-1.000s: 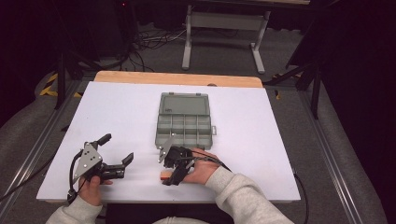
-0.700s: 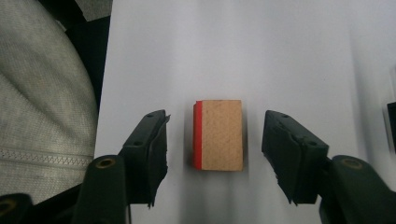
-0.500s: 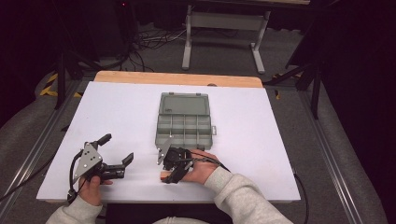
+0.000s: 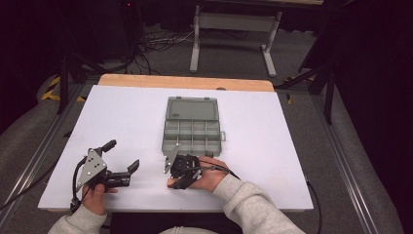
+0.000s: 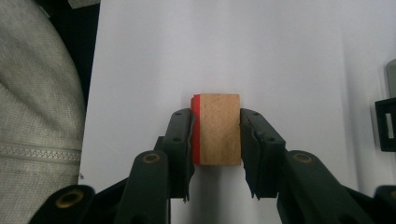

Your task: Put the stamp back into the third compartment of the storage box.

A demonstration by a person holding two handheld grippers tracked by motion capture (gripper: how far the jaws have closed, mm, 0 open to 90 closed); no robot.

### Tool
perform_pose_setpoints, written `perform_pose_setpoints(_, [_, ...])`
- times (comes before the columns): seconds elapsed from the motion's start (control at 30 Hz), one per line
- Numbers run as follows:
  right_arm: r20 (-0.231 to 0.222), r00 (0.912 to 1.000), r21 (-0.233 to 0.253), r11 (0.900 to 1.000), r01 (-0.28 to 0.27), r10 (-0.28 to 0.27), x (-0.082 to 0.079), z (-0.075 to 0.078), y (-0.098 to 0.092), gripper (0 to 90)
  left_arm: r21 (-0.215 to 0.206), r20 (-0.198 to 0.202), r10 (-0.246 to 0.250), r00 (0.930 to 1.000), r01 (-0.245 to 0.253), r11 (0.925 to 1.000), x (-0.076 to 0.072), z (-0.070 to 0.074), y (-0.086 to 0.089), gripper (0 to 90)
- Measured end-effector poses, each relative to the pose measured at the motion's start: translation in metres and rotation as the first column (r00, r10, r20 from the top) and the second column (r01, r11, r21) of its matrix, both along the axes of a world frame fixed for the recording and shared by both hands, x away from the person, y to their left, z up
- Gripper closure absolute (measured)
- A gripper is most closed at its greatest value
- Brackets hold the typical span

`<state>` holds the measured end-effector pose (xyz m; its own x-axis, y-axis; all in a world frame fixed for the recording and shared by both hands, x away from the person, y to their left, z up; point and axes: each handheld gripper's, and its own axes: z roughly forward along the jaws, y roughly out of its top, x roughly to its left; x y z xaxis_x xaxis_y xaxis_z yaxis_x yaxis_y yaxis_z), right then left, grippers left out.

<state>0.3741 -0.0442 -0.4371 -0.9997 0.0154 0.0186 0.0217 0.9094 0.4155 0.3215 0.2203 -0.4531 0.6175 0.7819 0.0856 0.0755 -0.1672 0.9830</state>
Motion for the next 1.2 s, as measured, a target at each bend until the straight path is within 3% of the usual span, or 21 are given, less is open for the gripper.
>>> perform_pose_setpoints(0.27, [0.008, 1.0, 0.023, 1.0, -0.006, 0.006, 0.0, 0.004, -0.002, 65.8, -0.001, 0.0, -0.001, 1.0, 0.001, 1.0, 0.0, 0.0, 0.0, 1.4])
perform_pose_setpoints(0.73, [0.031, 0.9995, 0.12, 0.993, 0.006, -0.01, 0.002, 0.019, -0.012, 65.8, -0.001, -0.001, 0.001, 1.0, -0.001, 1.0, 0.0, 0.0, 0.0, 1.4])
perform_pose_setpoints(1.13, [0.047, 0.998, 0.21, 0.977, 0.032, -0.043, 0.004, 0.034, -0.022, 65.8, -0.003, -0.001, 0.0, 1.0, 0.0, 1.0, 0.0, 0.0, 0.0, 1.4])
perform_pose_setpoints(1.2, [0.046, 0.9972, 0.235, 0.971, 0.046, -0.059, 0.005, 0.037, -0.026, 65.8, -0.002, -0.002, 0.0, 1.0, 0.0, 1.0, 0.0, 0.0, 0.0, 1.4])
